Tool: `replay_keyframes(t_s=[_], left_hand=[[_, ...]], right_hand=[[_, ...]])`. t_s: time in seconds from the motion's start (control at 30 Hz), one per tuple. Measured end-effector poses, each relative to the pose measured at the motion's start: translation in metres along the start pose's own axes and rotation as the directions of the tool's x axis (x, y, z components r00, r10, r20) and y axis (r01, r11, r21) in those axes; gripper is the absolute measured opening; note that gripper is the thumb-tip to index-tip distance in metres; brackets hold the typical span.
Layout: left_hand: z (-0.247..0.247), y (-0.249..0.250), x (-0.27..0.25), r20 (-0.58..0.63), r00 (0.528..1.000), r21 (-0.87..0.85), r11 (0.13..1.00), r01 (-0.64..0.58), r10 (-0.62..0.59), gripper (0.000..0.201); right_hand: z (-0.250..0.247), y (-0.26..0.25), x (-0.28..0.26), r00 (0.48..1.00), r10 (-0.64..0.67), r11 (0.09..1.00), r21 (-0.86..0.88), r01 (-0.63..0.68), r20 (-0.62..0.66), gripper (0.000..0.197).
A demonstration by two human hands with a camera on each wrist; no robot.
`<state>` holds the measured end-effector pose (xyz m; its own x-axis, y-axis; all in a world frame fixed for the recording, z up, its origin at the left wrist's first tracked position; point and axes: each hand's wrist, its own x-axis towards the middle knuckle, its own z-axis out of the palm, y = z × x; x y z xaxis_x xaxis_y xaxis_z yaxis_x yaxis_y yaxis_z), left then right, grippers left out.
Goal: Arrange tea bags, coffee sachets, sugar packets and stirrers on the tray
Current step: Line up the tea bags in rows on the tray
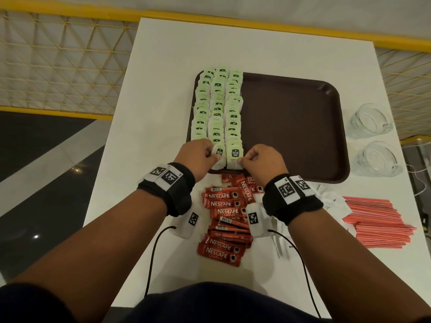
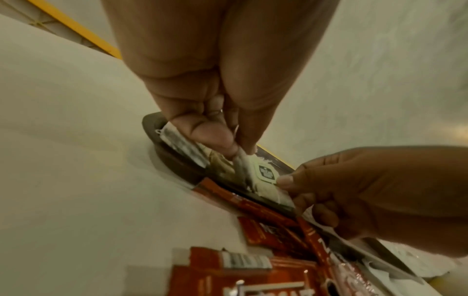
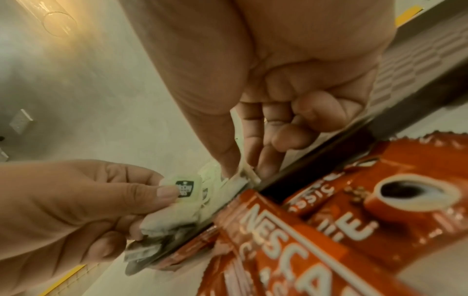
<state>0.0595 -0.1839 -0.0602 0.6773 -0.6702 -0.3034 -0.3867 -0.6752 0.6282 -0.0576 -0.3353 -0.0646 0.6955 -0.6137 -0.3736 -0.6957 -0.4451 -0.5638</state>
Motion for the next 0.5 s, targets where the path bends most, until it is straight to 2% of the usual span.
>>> replay_keyframes(t_s=[0.07,0.2,0.27,0.5], left_hand=[[0.0009,-0.0002,-0.0005,-0.029,0.999,-0.036,0.999,0.022,-0.023,0.017],[-0.0009,-0.0011,-0.0023,-0.091,0.996,-0.070,0.997,0.016,-0.023,0.034],[-0.0020,-0.0024,-0.0025,-0.118,0.993,-0.034,0.999,-0.011,0.007,0.032],[0.0035,-0.0019,-0.0013,-0.028,1.000,0.025,1.000,-0.004,0.005,0.025]], right_hand=[[-0.0002,-0.0003,-0.0004,1.000,-0.007,1.000,-0.030,0.008,0.018,0.017],[0.0004,-0.0005,-0.0014,0.999,-0.010,0.998,-0.064,0.012,0.031,0.014],[0.0007,0.0004,-0.0014,1.000,-0.001,0.999,-0.046,0.002,0.010,0.016],[0.0044,-0.0002,0.0004,1.000,-0.007,0.999,-0.032,0.007,0.001,0.015]])
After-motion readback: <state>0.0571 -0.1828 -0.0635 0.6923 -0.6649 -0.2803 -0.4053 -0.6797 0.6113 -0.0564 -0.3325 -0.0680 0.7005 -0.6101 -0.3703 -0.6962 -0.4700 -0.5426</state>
